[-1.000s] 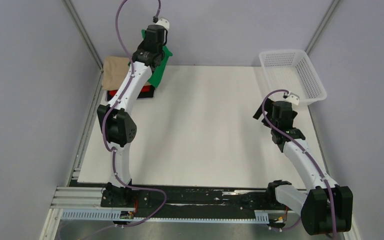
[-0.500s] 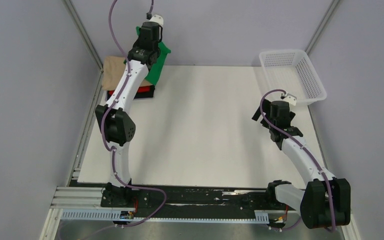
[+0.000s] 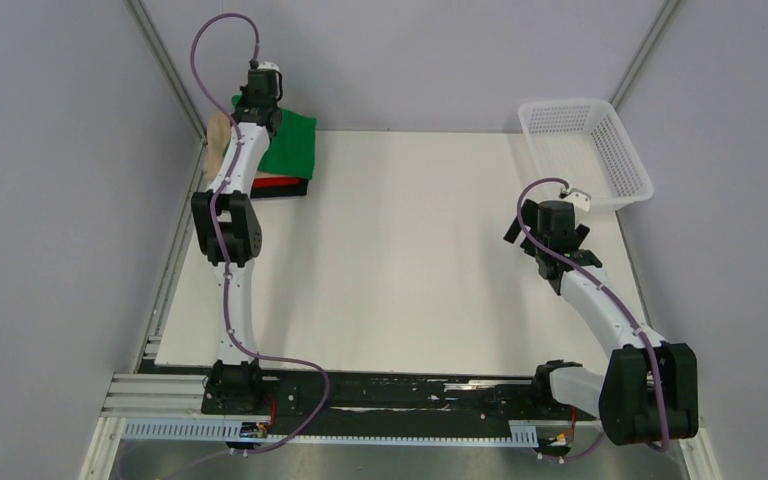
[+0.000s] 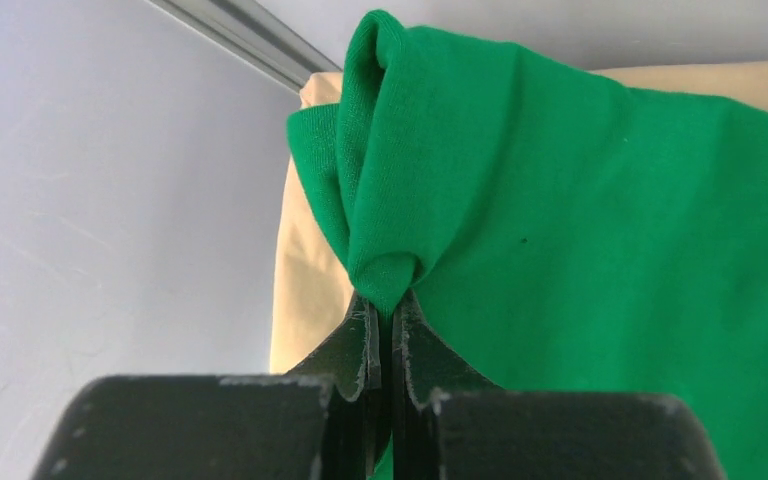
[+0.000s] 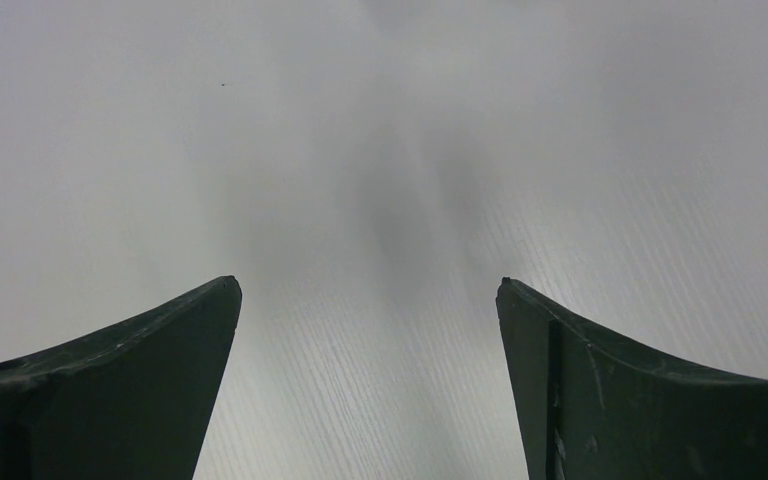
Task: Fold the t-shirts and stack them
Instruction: Put the neatly folded tshirt into the corner of the board with the left arm
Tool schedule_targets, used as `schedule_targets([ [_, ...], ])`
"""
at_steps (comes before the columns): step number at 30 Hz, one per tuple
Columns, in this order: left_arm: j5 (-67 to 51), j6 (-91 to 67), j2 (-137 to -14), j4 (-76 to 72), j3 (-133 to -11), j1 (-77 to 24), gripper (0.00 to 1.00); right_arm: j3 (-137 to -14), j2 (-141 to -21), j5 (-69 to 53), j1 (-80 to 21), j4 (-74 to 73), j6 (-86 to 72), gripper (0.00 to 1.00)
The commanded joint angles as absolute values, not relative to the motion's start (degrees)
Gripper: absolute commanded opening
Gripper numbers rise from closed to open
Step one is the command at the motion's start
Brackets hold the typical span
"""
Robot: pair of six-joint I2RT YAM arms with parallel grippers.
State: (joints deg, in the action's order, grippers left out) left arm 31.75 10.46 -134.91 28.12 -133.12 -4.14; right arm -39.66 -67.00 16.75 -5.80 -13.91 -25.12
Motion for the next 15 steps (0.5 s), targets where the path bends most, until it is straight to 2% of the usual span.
schedule_targets([
  [1, 30.82, 8.61, -137.17, 25.85, -139.40, -1.53, 0.00, -42.00, -67.93, 18.58, -5.69, -13.31, -24.26, 1.00],
  [15, 26.71, 3.90, -138.40, 24.45, -138.10, 4.94, 0.00, -44.44, -72.47, 19.25, -5.69, -15.02, -23.73, 1.00],
])
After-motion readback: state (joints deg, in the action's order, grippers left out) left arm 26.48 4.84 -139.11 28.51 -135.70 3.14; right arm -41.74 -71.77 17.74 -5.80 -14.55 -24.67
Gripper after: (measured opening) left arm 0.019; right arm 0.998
